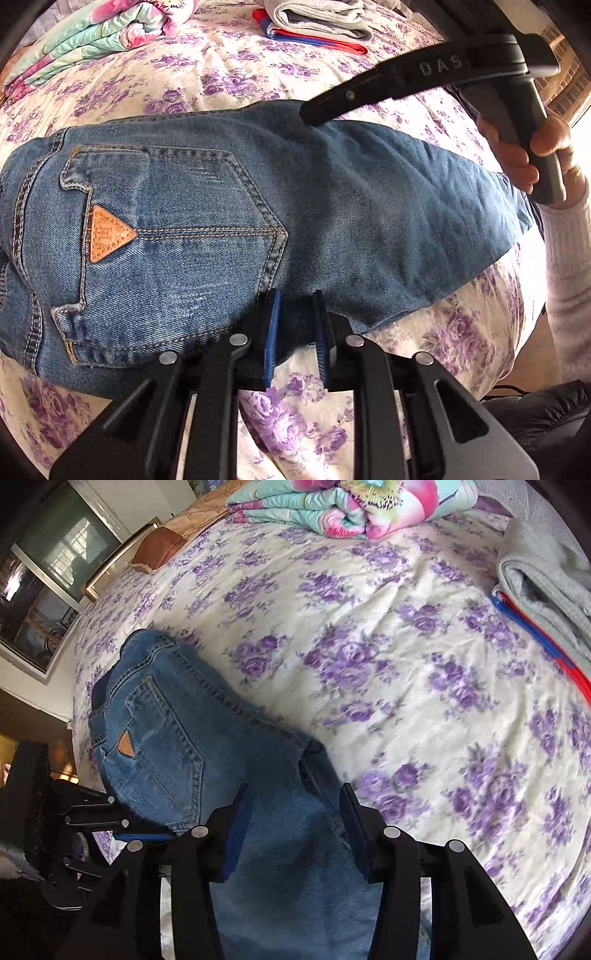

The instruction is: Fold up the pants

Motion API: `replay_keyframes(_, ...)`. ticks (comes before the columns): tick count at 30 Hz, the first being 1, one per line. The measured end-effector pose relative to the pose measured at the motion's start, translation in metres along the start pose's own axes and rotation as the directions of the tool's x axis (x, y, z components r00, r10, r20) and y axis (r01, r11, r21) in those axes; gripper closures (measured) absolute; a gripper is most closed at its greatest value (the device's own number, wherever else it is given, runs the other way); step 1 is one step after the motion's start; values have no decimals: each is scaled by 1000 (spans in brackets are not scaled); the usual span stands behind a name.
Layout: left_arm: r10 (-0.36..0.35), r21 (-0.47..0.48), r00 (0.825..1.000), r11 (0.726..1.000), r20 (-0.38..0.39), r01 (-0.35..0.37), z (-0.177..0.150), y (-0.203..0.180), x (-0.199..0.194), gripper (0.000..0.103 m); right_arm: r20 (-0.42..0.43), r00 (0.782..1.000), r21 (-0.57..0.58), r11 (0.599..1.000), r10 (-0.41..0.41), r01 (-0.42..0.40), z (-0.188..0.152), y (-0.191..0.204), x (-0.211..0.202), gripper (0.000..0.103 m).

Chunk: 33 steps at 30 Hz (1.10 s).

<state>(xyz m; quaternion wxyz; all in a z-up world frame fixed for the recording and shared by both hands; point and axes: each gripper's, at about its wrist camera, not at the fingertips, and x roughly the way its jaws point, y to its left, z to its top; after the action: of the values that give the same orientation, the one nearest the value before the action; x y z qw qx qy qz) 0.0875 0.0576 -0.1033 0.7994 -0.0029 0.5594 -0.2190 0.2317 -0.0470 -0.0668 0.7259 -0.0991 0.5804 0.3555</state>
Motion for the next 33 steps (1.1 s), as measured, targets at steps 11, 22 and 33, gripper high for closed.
replay_keyframes(11, -19, 17, 1000, 1000, -14, 19, 4, 6, -3, 85, -95, 953, -16, 957, 286, -289, 19, -4, 37, 47)
replay_keyframes(22, -12, 17, 1000, 1000, -19, 12, 6, 3, -4, 85, -4, 984, 1, 984, 180, -180, 26, -4, 20, 91)
replay_keyframes(33, -12, 24, 999, 1000, -38, 13, 11, -9, -15, 87, -72, 986, 60, 987, 153, -148, 34, -23, 41, 78)
